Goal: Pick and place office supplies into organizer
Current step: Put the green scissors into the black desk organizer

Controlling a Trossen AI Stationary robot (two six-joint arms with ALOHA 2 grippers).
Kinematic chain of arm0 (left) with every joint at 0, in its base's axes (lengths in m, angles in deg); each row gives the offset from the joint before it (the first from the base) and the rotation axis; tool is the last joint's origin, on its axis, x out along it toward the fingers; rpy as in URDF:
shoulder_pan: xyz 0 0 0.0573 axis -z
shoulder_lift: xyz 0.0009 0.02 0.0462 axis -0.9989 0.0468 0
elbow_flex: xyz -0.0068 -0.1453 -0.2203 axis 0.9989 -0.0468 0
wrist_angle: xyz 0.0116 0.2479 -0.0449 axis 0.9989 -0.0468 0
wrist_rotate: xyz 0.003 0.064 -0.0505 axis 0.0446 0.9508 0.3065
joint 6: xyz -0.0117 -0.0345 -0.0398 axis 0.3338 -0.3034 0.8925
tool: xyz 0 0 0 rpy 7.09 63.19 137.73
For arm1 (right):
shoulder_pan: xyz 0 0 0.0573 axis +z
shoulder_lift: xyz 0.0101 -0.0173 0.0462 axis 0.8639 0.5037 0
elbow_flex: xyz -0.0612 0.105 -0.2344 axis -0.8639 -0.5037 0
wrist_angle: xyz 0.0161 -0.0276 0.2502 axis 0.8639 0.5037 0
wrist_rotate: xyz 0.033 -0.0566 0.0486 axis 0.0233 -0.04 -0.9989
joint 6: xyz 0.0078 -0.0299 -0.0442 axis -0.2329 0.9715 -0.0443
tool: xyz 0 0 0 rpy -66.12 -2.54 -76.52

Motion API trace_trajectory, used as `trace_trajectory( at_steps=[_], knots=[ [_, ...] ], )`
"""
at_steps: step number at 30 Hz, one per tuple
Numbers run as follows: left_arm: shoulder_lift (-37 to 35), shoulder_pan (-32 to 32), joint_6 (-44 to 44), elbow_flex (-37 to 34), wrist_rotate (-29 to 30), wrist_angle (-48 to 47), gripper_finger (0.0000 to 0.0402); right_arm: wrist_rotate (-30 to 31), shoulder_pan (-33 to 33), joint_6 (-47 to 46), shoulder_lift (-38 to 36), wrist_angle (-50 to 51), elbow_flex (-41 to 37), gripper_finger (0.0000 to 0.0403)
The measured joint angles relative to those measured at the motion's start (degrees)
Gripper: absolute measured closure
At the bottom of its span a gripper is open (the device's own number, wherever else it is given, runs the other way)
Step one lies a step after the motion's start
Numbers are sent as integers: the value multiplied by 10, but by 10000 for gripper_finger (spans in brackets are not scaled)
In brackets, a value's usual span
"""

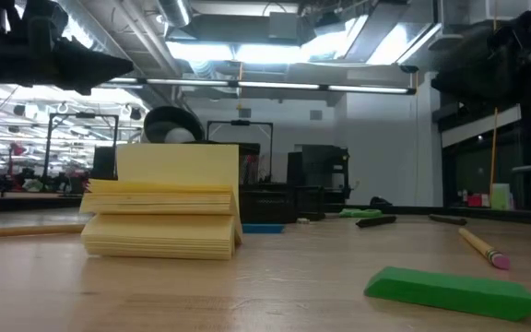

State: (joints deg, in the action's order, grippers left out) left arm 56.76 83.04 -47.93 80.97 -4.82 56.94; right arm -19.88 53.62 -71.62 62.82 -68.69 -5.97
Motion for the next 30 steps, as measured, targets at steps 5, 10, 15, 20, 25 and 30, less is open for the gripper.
trace_trajectory(
  at_steps=[5,10,15,20,25,30],
  knots=[
    [0,0,0,0,0,-9,398,0,0,5,0,7,0,341],
    [0,0,35,0,-1,-26,398,0,0,8,0,7,0,341],
    [0,0,95,0,-7,-30,398,16,0,7,0,9,0,341],
    [23,0,116,7,-51,-44,400,27,0,22,0,10,0,361],
    [83,0,108,53,-47,-49,400,66,0,52,9,12,15,392],
    [154,0,76,108,-47,-47,400,72,0,66,45,13,53,397]
  ],
)
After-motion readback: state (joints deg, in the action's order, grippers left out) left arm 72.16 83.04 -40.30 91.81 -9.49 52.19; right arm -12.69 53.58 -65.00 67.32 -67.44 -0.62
